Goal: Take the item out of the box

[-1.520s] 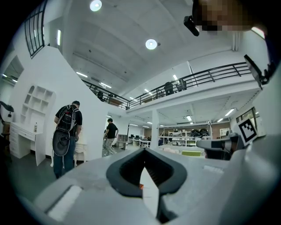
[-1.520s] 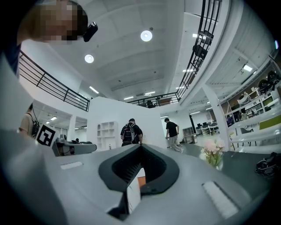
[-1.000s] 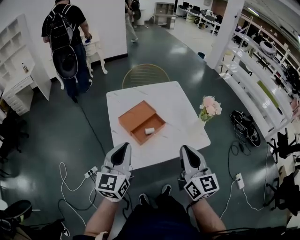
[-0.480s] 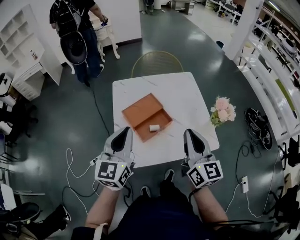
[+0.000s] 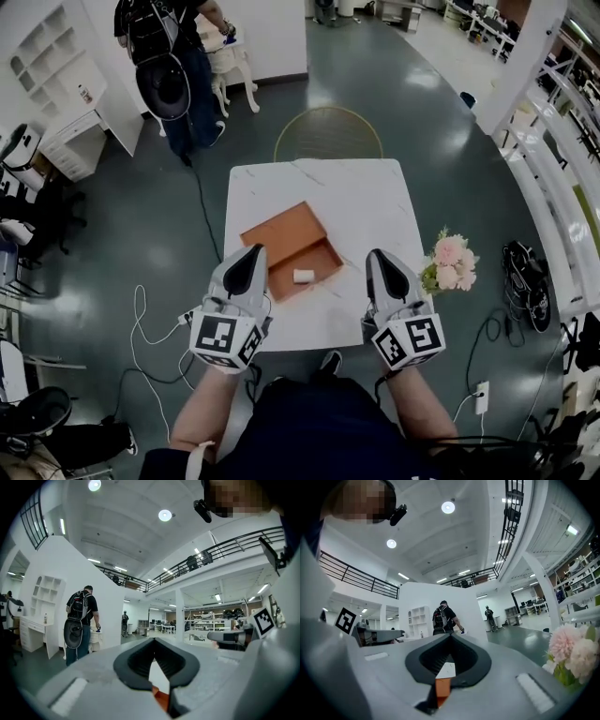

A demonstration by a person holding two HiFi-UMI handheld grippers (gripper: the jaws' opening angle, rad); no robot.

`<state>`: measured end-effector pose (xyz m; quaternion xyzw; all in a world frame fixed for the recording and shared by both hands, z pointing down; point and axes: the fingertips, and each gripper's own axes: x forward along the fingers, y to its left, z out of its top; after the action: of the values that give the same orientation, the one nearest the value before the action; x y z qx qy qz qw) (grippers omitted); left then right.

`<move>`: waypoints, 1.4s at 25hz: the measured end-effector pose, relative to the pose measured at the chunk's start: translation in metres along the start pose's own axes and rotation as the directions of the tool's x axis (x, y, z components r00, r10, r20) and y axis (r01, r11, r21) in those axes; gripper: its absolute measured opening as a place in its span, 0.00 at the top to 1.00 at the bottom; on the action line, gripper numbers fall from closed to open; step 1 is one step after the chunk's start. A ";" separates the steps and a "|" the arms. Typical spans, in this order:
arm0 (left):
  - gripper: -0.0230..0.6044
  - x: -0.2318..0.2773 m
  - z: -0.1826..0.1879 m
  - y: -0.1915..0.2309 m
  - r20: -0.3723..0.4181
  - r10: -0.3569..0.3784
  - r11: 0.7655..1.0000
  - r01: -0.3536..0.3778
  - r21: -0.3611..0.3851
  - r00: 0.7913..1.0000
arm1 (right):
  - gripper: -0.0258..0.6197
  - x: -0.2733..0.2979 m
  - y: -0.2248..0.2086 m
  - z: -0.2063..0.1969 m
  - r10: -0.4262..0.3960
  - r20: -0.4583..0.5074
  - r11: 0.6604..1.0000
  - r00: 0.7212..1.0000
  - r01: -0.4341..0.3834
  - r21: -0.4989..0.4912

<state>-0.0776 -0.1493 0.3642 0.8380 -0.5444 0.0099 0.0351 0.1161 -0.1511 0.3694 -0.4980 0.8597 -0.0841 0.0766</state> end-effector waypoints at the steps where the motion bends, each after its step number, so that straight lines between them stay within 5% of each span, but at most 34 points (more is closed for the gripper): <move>1: 0.96 0.004 0.000 0.002 -0.001 0.009 1.000 -0.009 0.000 1.000 | 0.96 0.004 -0.002 0.000 0.008 -0.003 1.000 1.000 -0.008 -0.001; 7: 0.96 0.032 -0.002 0.004 -0.019 0.012 0.999 -0.011 0.030 1.000 | 0.96 0.027 -0.019 -0.003 0.035 -0.017 0.999 0.999 -0.035 -0.001; 13: 0.96 0.056 -0.035 0.010 -0.124 -0.029 0.999 0.034 0.039 0.992 | 0.96 0.041 -0.031 -0.023 0.004 -0.059 0.999 0.998 -0.002 0.041; 19: 0.96 0.088 -0.091 0.025 -0.286 -0.139 0.985 0.161 0.056 0.948 | 0.96 0.052 -0.039 -0.053 -0.060 -0.108 0.995 0.992 0.068 0.068; 22: 0.96 0.105 -0.131 0.022 -0.405 -0.210 0.955 0.276 0.110 0.890 | 0.96 0.053 -0.048 -0.071 -0.103 -0.133 0.989 0.986 0.116 0.088; 27: 0.96 0.121 -0.202 0.017 -0.587 -0.233 0.868 0.437 0.234 0.776 | 0.96 0.045 -0.064 -0.097 -0.170 -0.178 0.974 0.969 0.193 0.119; 30: 0.96 0.120 -0.240 0.012 -0.680 -0.249 0.818 0.526 0.233 0.689 | 0.96 0.041 -0.071 -0.110 -0.206 -0.195 0.963 0.959 0.234 0.132; 35: 0.79 0.111 -0.293 -0.006 -0.820 -0.260 0.675 0.703 0.224 0.510 | 0.96 0.029 -0.085 -0.122 -0.260 -0.210 0.944 0.942 0.294 0.148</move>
<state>-0.0201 -0.2276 0.6623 0.8550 -0.1864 0.4837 0.0164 0.1470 -0.2095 0.5053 -0.5954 0.7732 -0.2166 0.0269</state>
